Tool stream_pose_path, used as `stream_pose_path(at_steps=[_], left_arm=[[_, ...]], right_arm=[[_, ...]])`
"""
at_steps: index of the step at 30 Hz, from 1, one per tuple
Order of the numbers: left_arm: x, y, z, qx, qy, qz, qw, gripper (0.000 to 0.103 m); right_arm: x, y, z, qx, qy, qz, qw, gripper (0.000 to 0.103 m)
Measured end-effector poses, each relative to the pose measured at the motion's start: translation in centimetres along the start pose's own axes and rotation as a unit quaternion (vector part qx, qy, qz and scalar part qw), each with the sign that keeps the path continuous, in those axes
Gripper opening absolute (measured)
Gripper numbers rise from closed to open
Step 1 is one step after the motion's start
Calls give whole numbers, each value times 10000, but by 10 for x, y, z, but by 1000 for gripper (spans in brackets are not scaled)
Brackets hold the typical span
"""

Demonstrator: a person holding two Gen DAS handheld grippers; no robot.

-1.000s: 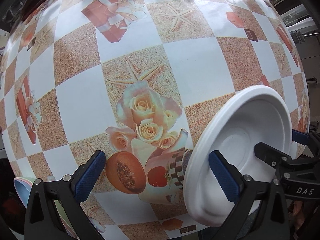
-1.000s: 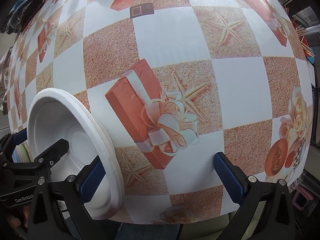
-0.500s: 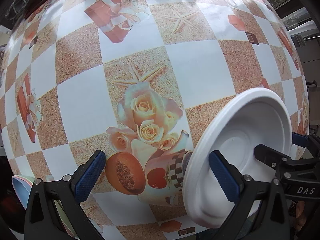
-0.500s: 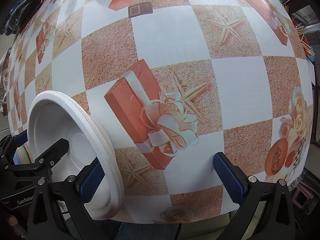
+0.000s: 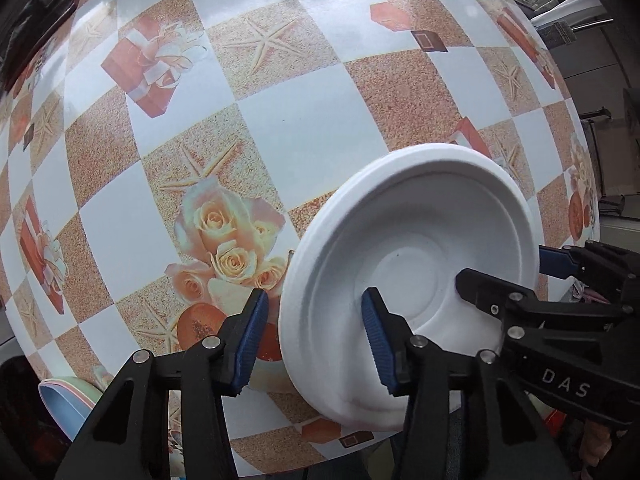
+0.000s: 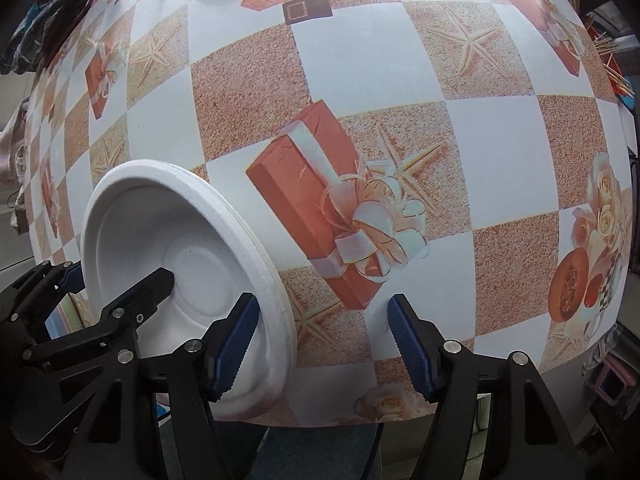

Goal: Organize plates and bowls
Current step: 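Lift the bowl stack with both grippers and carry it over the blue plate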

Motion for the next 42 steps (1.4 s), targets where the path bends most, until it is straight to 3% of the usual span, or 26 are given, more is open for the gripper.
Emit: stream_pose_path(at_steps=[1,3,13,22,27,32,42], left_arm=[[0,0,-3,85,41,24,10000,45],[2,4,-8,170,145,112,9997,40],[0,26,-5,284,13,-3,9996,39],[-2,31,-5,358,40,10,9993,39],[-6,59,9,524,-11,176,9985,39],[-9,85,32,231,-10,254,9994,39],[-18,117,79,-335,-69,133,9993,39]], right_arm=[[-1,0,3,-6,-76,-15,10000,45],[-1,1,11,99,-399,44,9991,26],[2,37,42,132,-350,121,9992,27],[3,28,36,280,-462,261,9982,27],[12,47,58,178,-567,619,9963,27],[17,60,85,-334,-579,860,9941,27],[16,61,129,-912,-535,754,9915,27]])
Point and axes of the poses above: each gripper's, at about its wrist camera, not at the fingertips, and x roughly the way its jaws point, z to its left, y to its underside, the point moved 3 cm from there along x, roughly the way its jaws point, and after that the axes turned 14 degrees about -z, right-handed, at the moved point
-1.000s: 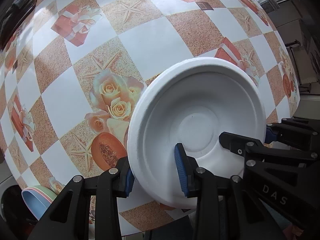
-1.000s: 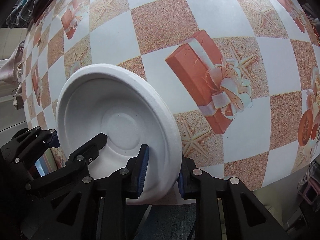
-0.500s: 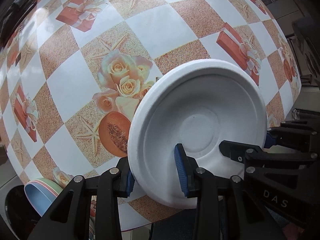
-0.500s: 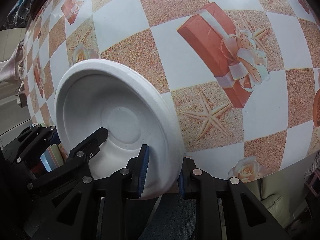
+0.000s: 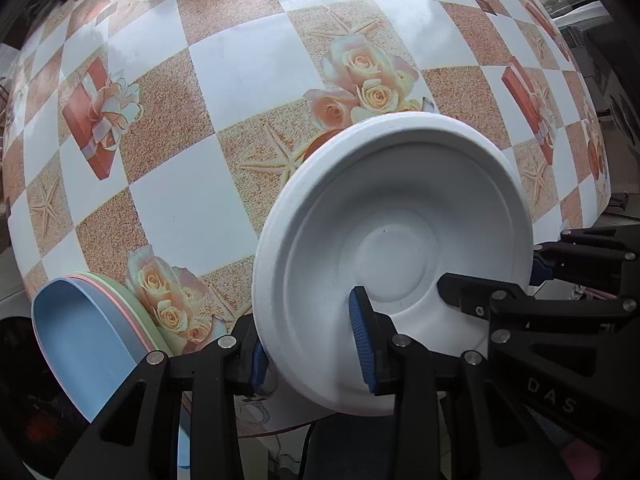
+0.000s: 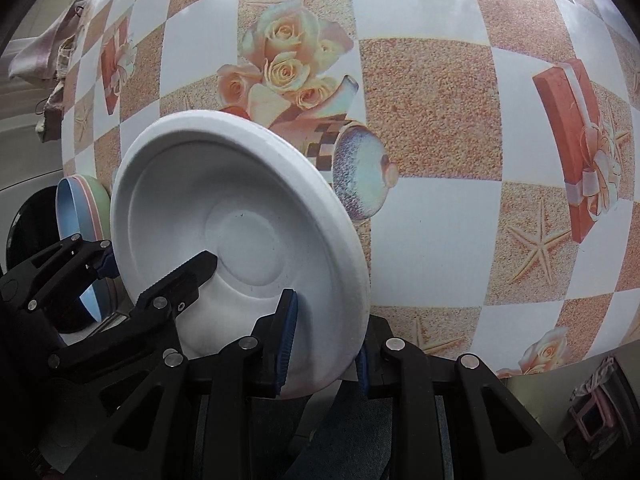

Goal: Organize plates and bowls
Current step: 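Lift the bowl stack with both grippers and carry it over the blue plate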

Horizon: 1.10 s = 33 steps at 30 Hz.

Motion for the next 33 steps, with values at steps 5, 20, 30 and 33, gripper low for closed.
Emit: stream_pose_path(at_steps=[5,20,30,33], left_arm=[[-6,5,13,-47,4,-12,10000,39],[-57,12,49,-302,12,-573,9979,39],[-102,2,83,-767,6,-944,9926,39],[-103,2,86,-860,47,-1014,9911,39]], right_arm=[[1,-2,20,-86,30,54,9999,27],[-40,-17,66,-502,251,-210,9982,28],[-87,-43,92,-718,413,-547,9951,28],[-92,-44,99,-819,469,-580,9938,28]])
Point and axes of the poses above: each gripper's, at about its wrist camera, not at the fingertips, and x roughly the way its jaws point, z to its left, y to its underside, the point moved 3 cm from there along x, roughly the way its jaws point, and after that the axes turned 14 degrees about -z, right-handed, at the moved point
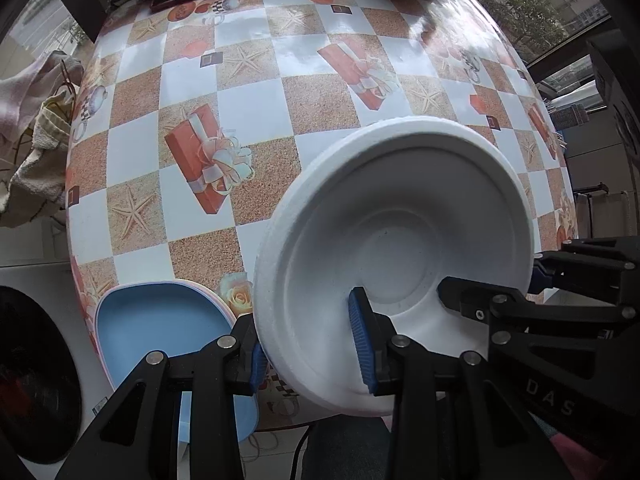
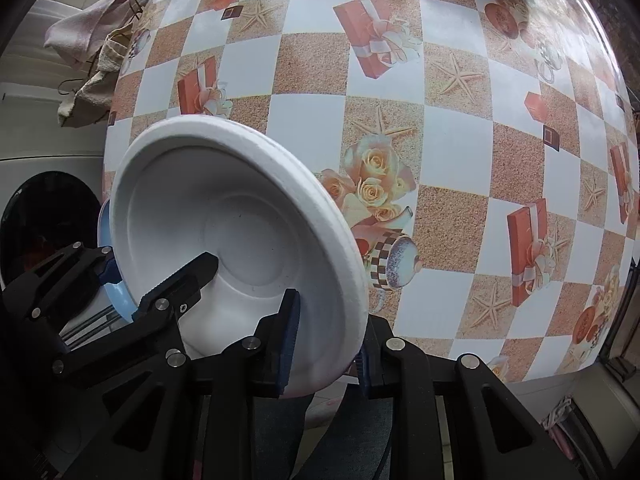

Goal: Organize plates and bowls
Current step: 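Lift the bowl stack with both grippers and carry it over the blue plate, then lower the bowl stack onto the blue plate and open both grippers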

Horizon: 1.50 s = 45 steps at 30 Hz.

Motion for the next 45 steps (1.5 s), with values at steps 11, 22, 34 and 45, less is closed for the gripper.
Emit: stream_pose_path(at_steps=[11,22,34,45], left_arm=[[-13,3,15,-413,-55,-254,9988,39],[-30,18,40,-819,-278,-428,9953,39],[-41,46,76,-1409,-568,-413,9875,39],[-47,79,115,-2037,-814,-277,9752,39]], right_arm=[[7,-1,14,-524,161,-61,9985,28],[5,-4,52,-1080,103,-143,9940,28],[15,3,97,-1738,-62,-7,9848,28],[37,8,147,-2242,-252,234,9739,28]])
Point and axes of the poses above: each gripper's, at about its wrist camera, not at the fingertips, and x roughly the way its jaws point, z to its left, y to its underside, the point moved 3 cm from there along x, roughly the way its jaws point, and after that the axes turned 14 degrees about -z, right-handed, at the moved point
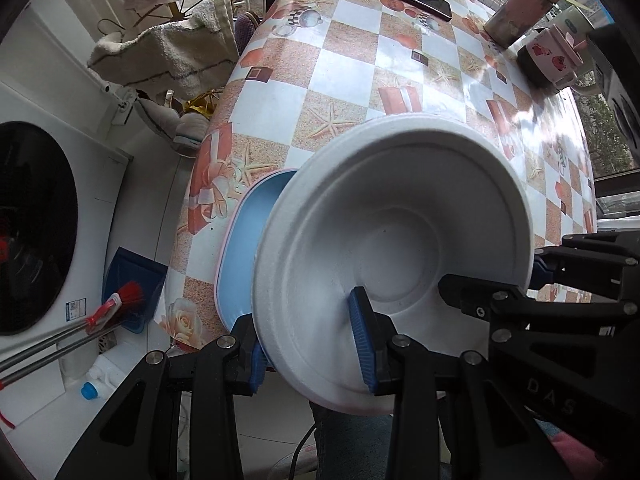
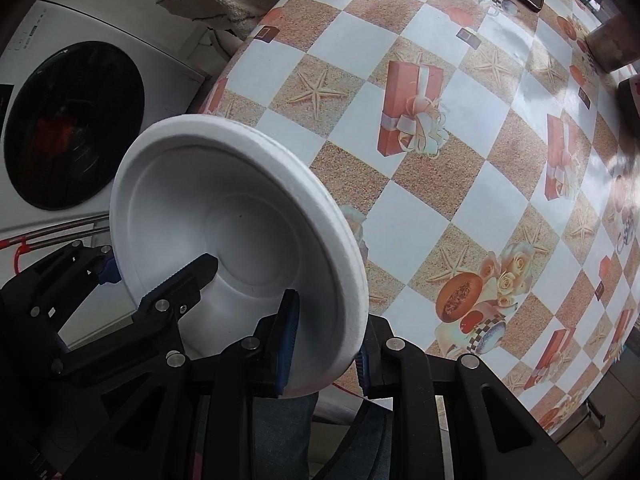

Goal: Organize plates and bowls
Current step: 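Lower the bowl stack onto the blue plate and open both grippers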

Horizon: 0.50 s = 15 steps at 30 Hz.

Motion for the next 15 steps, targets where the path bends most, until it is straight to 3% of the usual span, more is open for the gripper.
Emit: stream_pose_path(at_steps=[15], left_arm=[[11,16,39,-443,-182,288,9984,39]], right_arm=[[45,-14,48,-310,-152,303,9989,28]])
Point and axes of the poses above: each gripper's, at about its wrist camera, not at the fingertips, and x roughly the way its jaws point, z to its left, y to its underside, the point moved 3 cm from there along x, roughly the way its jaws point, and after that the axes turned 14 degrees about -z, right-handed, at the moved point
